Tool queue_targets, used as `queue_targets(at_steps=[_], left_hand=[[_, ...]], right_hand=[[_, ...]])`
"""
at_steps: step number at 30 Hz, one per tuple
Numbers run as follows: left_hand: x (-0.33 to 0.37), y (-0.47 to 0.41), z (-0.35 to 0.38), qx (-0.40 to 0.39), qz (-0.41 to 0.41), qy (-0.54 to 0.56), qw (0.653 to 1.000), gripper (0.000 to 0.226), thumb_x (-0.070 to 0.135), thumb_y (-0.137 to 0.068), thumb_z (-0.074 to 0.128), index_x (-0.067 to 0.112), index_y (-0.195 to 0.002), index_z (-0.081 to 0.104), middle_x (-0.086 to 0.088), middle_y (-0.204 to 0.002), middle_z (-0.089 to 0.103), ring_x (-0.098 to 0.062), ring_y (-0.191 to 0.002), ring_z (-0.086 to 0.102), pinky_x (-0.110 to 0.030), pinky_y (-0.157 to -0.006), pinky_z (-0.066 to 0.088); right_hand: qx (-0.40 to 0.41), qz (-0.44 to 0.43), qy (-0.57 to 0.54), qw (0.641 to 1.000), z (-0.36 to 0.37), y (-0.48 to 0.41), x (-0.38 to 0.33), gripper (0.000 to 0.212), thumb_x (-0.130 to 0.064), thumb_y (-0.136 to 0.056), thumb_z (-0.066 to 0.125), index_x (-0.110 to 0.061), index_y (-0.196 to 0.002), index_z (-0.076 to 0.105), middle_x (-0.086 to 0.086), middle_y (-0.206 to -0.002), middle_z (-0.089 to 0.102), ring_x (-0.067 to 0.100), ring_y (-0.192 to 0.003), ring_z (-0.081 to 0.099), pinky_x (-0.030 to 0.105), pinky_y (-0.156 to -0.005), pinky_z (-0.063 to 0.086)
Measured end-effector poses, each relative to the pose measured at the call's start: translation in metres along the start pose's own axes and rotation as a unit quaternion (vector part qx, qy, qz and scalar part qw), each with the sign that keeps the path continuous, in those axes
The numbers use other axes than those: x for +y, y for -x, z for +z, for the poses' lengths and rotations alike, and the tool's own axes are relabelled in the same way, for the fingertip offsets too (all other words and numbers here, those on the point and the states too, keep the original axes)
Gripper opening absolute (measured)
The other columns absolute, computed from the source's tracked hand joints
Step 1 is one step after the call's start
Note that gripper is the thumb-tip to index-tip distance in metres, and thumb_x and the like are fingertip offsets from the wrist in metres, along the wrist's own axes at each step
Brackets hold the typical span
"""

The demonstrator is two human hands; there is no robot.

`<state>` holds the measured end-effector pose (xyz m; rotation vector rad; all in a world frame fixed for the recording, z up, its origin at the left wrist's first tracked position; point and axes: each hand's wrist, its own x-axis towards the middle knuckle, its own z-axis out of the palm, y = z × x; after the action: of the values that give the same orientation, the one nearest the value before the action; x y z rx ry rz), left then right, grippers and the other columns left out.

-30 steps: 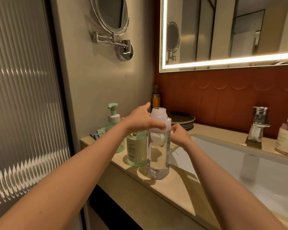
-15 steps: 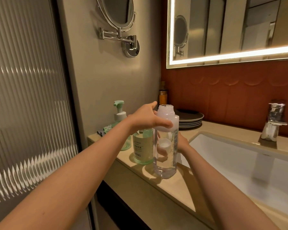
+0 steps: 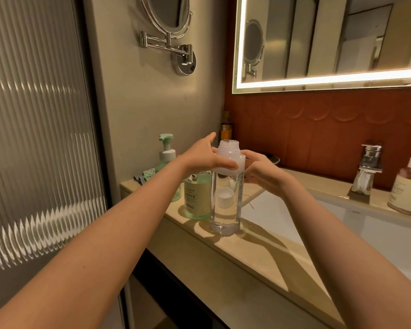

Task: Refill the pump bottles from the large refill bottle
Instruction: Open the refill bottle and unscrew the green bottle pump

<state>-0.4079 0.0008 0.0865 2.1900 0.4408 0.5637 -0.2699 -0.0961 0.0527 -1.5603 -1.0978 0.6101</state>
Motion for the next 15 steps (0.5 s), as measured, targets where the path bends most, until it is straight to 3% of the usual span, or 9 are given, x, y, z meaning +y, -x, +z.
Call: queue_targets(at_steps=[2, 4, 8, 11, 13, 15], left_hand=[[0.002, 0.0, -0.003, 0.009, 0.011, 0.009, 1.0, 0.109, 0.019, -0.072, 0.079, 0.014, -0.15, 0.003, -0.011, -0.144, 0.042, -0.024, -0.127, 0.046, -0.033, -0.096, 0.041], [0.006, 0.001, -0.009, 0.018, 0.02, 0.03, 0.999, 0.109, 0.022, -0.071, 0.079, 0.017, -0.15, 0.004, -0.012, -0.145, 0.039, -0.025, -0.127, 0.045, -0.029, -0.091, 0.042], [0.001, 0.001, -0.022, 0.085, 0.03, 0.068, 0.994, 0.082, 0.013, -0.083, 0.064, 0.019, -0.149, 0.016, -0.011, -0.147, 0.033, -0.022, -0.124, 0.044, -0.025, -0.08, 0.041], [-0.019, 0.001, -0.026, 0.125, -0.016, 0.042, 0.991, 0.077, -0.006, -0.081, 0.051, 0.015, -0.147, 0.018, -0.012, -0.147, 0.028, -0.017, -0.104, 0.048, -0.023, -0.069, 0.042], [-0.035, 0.001, -0.023, 0.105, -0.067, 0.019, 0.992, 0.083, -0.008, -0.079, 0.051, 0.013, -0.149, 0.01, -0.006, -0.144, 0.029, -0.022, -0.12, 0.041, -0.027, -0.079, 0.039], [-0.051, 0.001, -0.015, 0.069, -0.105, 0.016, 0.992, 0.09, -0.002, -0.079, 0.06, 0.009, -0.149, 0.003, -0.007, -0.141, 0.032, -0.025, -0.131, 0.033, -0.029, -0.091, 0.034]], right_hand=[[-0.045, -0.008, -0.032, 0.998, 0.007, 0.013, -0.003, 0.068, -0.001, -0.07, 0.058, -0.024, -0.131, 0.039, 0.004, -0.122, 0.054, 0.022, -0.115, 0.052, 0.04, -0.091, 0.043], [-0.062, -0.025, -0.044, 0.997, 0.018, 0.021, -0.006, 0.077, -0.012, -0.062, 0.066, -0.027, -0.131, 0.037, -0.002, -0.116, 0.054, 0.017, -0.109, 0.053, 0.038, -0.092, 0.042], [0.022, -0.106, -0.045, 0.993, 0.036, 0.025, -0.008, 0.042, 0.0, -0.074, 0.074, -0.026, -0.096, 0.049, -0.009, -0.095, 0.058, 0.0, -0.082, 0.061, 0.011, -0.067, 0.05], [0.12, -0.109, 0.005, 0.987, 0.042, 0.019, -0.002, 0.046, -0.011, -0.067, 0.081, -0.026, -0.096, 0.048, -0.009, -0.093, 0.058, 0.011, -0.094, 0.061, 0.027, -0.082, 0.053], [0.164, -0.096, 0.037, 0.981, 0.043, 0.015, 0.001, 0.051, -0.019, -0.063, 0.084, -0.025, -0.1, 0.049, -0.007, -0.095, 0.06, 0.016, -0.098, 0.061, 0.038, -0.088, 0.053], [0.185, -0.09, 0.049, 0.977, 0.041, 0.014, 0.002, 0.052, -0.021, -0.062, 0.083, -0.025, -0.101, 0.05, -0.006, -0.095, 0.061, 0.014, -0.095, 0.061, 0.038, -0.086, 0.053]])
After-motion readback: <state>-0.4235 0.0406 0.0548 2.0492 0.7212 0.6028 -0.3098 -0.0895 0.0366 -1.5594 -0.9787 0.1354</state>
